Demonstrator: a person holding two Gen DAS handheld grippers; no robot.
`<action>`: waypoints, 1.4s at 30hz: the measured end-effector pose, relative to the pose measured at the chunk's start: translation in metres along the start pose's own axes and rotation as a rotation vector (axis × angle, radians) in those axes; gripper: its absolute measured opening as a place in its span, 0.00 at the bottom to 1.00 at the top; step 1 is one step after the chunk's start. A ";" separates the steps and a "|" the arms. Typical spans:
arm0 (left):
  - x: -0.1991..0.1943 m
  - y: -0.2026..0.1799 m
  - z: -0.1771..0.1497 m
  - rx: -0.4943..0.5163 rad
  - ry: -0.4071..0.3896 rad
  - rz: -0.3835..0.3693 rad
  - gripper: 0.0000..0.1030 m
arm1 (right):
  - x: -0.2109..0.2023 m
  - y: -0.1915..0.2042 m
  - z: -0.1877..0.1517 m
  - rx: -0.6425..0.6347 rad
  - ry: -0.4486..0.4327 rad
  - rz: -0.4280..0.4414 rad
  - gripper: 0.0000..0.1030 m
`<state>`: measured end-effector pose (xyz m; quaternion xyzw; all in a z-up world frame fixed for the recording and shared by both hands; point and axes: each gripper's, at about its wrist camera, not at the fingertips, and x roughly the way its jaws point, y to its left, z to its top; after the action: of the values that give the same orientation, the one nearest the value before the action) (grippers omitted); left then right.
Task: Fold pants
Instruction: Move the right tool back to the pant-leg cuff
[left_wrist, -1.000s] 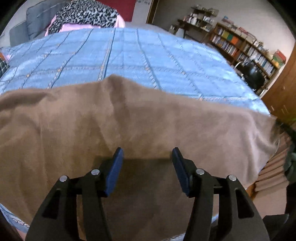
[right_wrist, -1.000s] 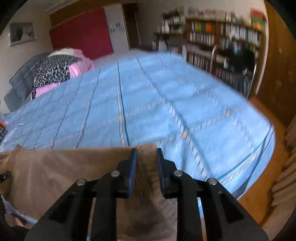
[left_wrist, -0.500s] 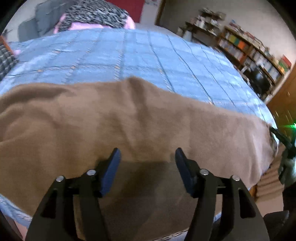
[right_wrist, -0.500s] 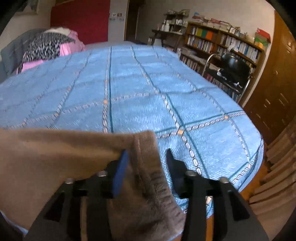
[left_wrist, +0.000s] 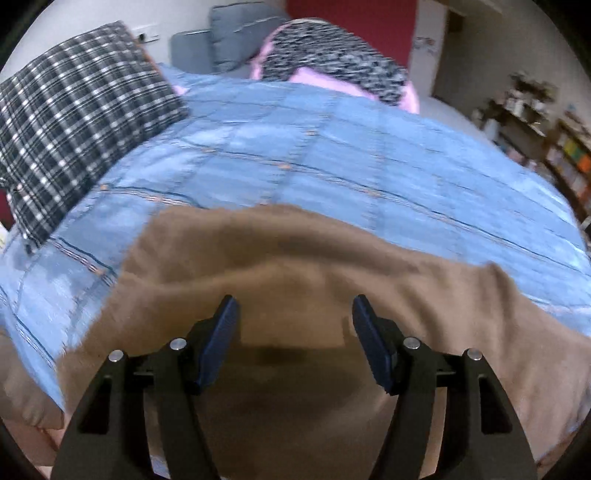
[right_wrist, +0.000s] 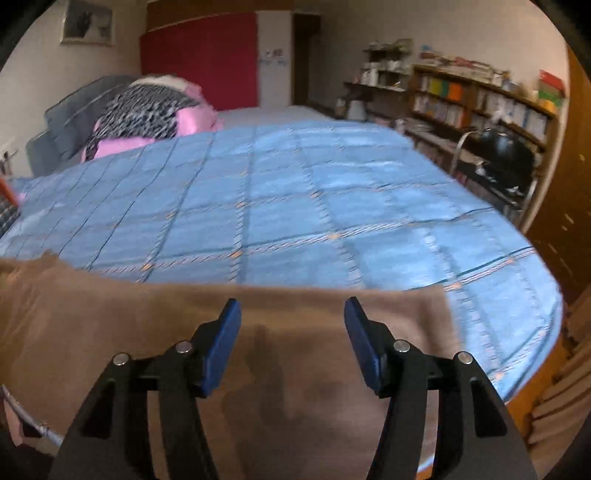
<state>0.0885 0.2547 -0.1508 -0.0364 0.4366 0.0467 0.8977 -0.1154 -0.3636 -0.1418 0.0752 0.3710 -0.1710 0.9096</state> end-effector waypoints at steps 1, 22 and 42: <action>0.007 0.006 0.005 -0.009 0.004 0.010 0.64 | 0.004 0.004 -0.003 0.002 0.013 0.008 0.57; 0.066 -0.008 0.028 0.108 0.002 0.222 0.66 | 0.052 0.015 -0.034 0.083 0.100 0.002 0.61; -0.044 -0.258 -0.053 0.332 -0.018 -0.307 0.80 | -0.043 -0.131 -0.071 0.520 -0.061 -0.099 0.76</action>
<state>0.0497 -0.0090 -0.1426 0.0463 0.4197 -0.1628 0.8917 -0.2379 -0.4561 -0.1635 0.2830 0.2901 -0.3073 0.8610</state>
